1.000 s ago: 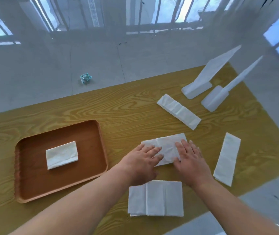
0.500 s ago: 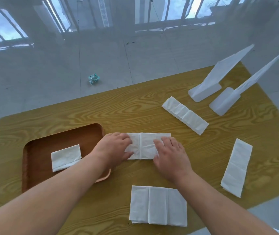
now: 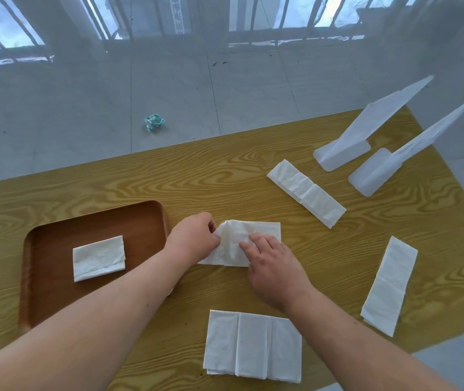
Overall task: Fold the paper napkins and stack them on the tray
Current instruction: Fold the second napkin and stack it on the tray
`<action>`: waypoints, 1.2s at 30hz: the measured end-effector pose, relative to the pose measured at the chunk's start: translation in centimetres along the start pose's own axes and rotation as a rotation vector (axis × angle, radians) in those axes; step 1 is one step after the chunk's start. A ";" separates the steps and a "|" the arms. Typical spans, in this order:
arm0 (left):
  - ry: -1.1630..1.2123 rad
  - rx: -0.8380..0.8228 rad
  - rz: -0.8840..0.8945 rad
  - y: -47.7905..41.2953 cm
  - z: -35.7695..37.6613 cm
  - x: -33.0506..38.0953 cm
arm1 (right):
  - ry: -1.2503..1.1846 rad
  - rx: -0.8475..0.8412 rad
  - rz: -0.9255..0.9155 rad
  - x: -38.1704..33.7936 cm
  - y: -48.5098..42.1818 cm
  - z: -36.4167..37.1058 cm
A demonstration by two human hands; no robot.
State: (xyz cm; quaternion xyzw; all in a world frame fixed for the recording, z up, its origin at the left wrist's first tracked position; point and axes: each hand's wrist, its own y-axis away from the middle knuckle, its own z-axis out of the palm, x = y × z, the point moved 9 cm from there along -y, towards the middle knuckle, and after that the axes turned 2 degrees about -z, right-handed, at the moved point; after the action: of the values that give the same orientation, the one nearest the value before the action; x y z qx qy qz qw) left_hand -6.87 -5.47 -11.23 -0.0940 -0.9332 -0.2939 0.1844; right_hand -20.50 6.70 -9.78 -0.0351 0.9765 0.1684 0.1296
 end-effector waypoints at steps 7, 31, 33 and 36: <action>0.188 0.094 -0.165 0.5 -1.9 -2.3 | -0.044 0.011 0.009 0.9 0.4 -0.1; -0.039 0.073 -0.125 2.3 1.8 2.1 | -0.047 0.054 -0.024 2.4 2.0 -0.8; 0.053 0.060 -0.174 2.0 1.7 1.9 | -0.048 0.055 -0.029 2.2 2.0 -0.8; 0.207 0.099 -0.215 1.9 0.6 1.6 | -0.073 0.048 -0.049 1.7 1.9 -0.7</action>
State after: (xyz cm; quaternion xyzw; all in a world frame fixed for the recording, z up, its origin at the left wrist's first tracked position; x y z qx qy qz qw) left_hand -7.93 -3.48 -10.10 0.0463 -0.9272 -0.2739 0.2514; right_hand -22.50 8.20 -8.97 -0.0497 0.9737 0.1427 0.1703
